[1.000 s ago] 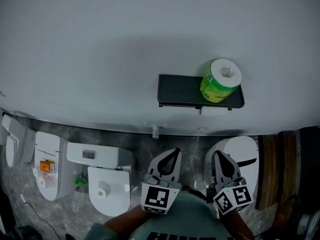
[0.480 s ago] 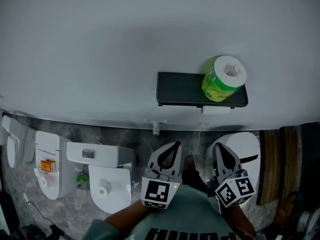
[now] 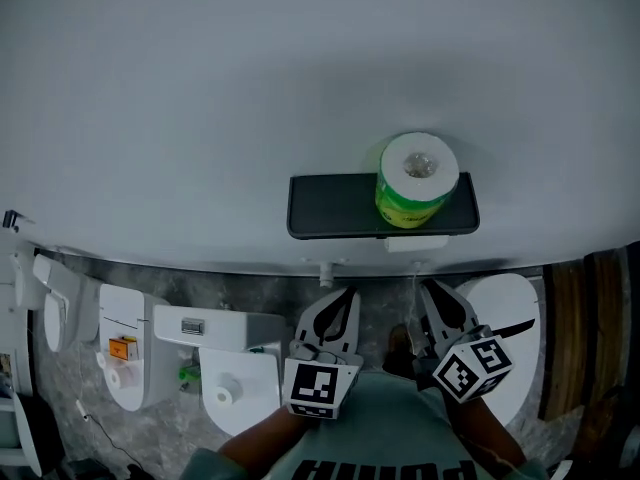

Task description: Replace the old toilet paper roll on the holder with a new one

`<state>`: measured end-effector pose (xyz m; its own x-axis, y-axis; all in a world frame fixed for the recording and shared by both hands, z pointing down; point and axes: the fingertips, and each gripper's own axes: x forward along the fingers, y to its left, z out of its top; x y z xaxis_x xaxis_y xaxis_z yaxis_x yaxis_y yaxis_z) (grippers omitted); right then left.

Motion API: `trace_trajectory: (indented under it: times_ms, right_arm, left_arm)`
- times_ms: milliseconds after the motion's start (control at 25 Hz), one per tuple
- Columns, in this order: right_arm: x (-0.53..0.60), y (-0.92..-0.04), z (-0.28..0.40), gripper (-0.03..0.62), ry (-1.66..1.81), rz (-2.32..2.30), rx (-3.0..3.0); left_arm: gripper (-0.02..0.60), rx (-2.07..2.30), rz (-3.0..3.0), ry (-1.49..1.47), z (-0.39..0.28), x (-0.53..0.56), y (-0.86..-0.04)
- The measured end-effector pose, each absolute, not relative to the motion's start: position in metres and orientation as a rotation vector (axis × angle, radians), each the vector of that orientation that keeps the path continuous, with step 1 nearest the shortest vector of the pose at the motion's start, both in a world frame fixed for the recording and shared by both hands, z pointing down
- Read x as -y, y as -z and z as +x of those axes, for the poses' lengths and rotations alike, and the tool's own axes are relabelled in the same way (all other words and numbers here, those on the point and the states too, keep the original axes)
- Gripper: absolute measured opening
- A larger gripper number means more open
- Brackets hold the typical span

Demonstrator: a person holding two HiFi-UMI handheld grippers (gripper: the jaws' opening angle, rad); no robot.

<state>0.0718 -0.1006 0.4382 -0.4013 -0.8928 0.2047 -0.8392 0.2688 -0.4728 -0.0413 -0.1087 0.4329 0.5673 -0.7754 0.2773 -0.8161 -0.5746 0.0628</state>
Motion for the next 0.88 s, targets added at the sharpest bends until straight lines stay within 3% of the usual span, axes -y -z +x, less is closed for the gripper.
trace_trajectory:
  times_ms: [480,880]
  right_arm:
    - [0.132,-0.455,0.092,0.227,1.186,-1.323,-2.050]
    - [0.165,-0.458,0.093,0.293,1.345,-1.023,-1.750]
  left_arm:
    - [0.006,1.393,2.611,-0.404,-0.027,0.126,-0.428]
    - [0.006,1.434,2.609,-0.459,-0.029,0.134,-0.427]
